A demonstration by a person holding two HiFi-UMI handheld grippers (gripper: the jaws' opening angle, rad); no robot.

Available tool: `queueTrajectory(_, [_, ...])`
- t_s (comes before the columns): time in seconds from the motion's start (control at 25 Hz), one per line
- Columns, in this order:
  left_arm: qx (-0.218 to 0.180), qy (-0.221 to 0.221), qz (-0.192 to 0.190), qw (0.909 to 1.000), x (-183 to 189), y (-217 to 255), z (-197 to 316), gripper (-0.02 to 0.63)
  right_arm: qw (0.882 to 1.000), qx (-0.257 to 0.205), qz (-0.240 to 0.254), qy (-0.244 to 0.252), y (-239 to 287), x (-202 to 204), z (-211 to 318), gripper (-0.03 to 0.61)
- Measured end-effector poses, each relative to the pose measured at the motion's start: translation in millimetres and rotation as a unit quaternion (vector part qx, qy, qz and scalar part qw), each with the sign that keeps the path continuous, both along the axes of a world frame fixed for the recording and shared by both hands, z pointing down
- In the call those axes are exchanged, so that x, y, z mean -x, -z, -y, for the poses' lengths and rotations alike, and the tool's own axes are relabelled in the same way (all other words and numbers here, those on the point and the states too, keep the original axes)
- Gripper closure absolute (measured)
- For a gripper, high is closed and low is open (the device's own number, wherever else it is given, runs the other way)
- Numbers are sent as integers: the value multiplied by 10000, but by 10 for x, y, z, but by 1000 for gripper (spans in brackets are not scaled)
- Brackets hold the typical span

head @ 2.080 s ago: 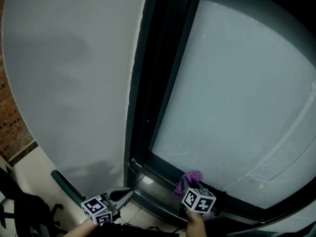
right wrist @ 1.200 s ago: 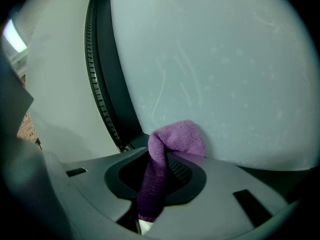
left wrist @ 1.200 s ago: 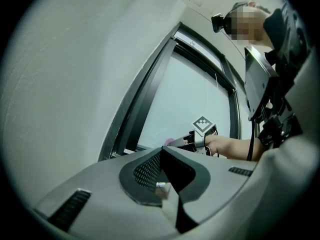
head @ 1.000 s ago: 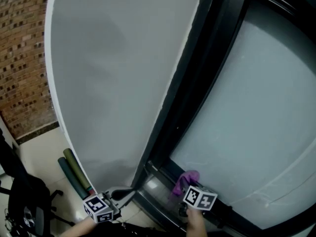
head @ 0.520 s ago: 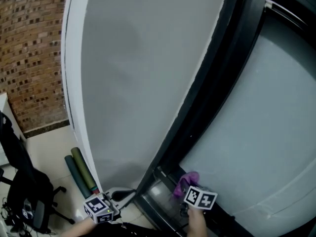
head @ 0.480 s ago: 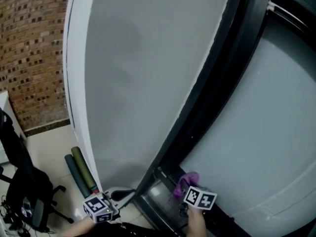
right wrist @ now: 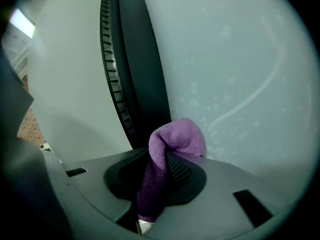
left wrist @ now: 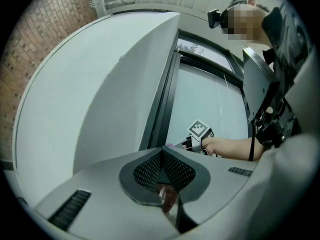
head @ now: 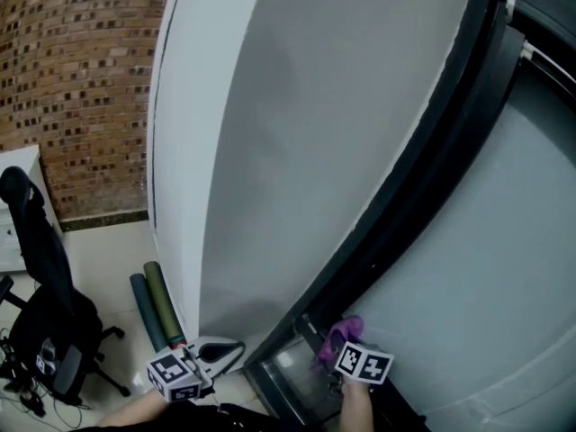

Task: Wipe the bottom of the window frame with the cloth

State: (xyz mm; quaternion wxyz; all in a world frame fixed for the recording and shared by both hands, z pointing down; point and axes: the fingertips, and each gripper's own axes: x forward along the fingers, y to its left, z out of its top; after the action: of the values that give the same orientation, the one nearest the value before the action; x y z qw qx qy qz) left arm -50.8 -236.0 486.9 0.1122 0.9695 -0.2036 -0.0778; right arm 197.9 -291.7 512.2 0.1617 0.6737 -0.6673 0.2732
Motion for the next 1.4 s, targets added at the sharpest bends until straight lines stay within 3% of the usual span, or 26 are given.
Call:
queueTrajectory(0.4, [36,199,-48,9998,234,-4,-16,611,9997,115,24,196,-11,136,155,494])
queueTrajectory(0.64, [49,18,-85,10000,257,-12,-85,611,9996,79,3,259,-50,271,31,494])
queueTrajectory(0.8, [104,-134,-132,9998,203,7,-79,611,9991,10,243,350,-98,373,-50,494])
queueTrajectory(1.04, [103,-252,112,9996,146,-228,-65,611,9961,-182,558,651,-199,617,-274,494])
queueTrajectory(1.2, [99,-521,59,9986,8,-192,-128,611,9899,-598,856,955,-123,784,-513,494])
queueTrajectory(1.4, [45,-994,71,9950,-248,-86,-223,611,9771,-1641,802,1094,251,750,-877,494])
